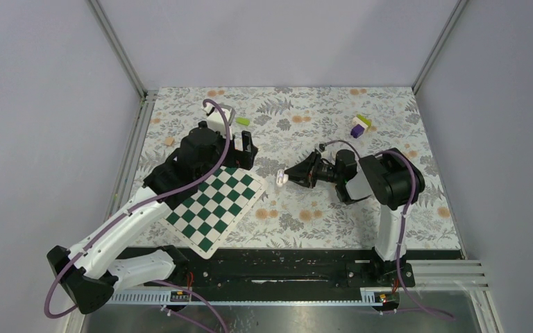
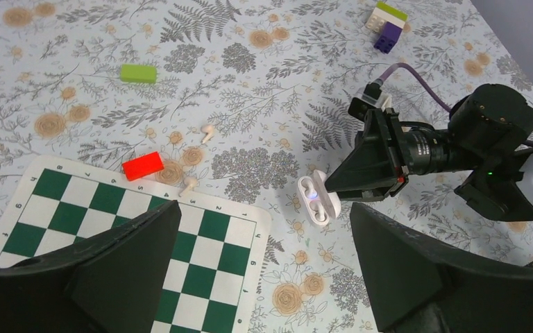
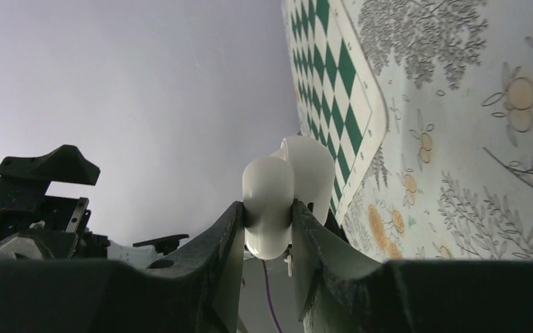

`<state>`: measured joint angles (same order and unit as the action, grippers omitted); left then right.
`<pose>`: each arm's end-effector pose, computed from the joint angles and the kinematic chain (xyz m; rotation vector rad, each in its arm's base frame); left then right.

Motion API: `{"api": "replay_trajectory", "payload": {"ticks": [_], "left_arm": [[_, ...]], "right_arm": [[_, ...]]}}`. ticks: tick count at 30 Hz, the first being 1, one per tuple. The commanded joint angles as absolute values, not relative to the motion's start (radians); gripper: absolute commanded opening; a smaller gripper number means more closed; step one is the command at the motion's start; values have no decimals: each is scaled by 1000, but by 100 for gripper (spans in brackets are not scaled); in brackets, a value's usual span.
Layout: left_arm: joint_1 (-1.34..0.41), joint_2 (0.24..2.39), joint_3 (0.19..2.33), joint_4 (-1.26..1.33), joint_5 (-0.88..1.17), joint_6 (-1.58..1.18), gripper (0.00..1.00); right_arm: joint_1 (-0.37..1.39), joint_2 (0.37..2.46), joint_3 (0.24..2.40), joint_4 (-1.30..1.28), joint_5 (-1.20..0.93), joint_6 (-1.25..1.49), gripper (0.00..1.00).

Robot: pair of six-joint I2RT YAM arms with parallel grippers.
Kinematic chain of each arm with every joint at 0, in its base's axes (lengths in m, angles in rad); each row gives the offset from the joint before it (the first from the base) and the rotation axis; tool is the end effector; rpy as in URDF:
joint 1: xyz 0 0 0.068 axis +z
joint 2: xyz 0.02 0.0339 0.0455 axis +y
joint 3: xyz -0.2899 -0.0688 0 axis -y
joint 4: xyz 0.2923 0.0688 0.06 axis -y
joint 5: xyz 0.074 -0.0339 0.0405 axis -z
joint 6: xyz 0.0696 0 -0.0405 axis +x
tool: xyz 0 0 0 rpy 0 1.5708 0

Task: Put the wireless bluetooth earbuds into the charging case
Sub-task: Close the charging case with the earbuds at the center of the board.

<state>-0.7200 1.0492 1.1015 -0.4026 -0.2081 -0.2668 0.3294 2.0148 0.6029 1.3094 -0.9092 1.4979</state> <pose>0.2334 -0.1855 0.3913 0.2971 1.9179 -0.4631 0.3287 0.1704 0.0842 0.3602 2.1125 1.9863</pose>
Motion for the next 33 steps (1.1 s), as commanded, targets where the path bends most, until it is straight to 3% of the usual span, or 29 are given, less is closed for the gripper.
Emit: {"api": "replay_trajectory", "payload": {"ticks": [1,13,27,33], "left_arm": [[-706,1045,1095,-397,-239,-312,95],[-693,1043,1063,-372,-250,-340,99],[-689,1090,1074,-403,-232,-352,99],[-688,1115,1081,-429,-231,-364,99]], "right_arm": [[339,1947,592,1189,-857,1350,0],[339,1828,573,732,-760,1063,0],[337,1836,475,772,-765,1026,0],[310,1697,421,642,-689,957,0]]}}
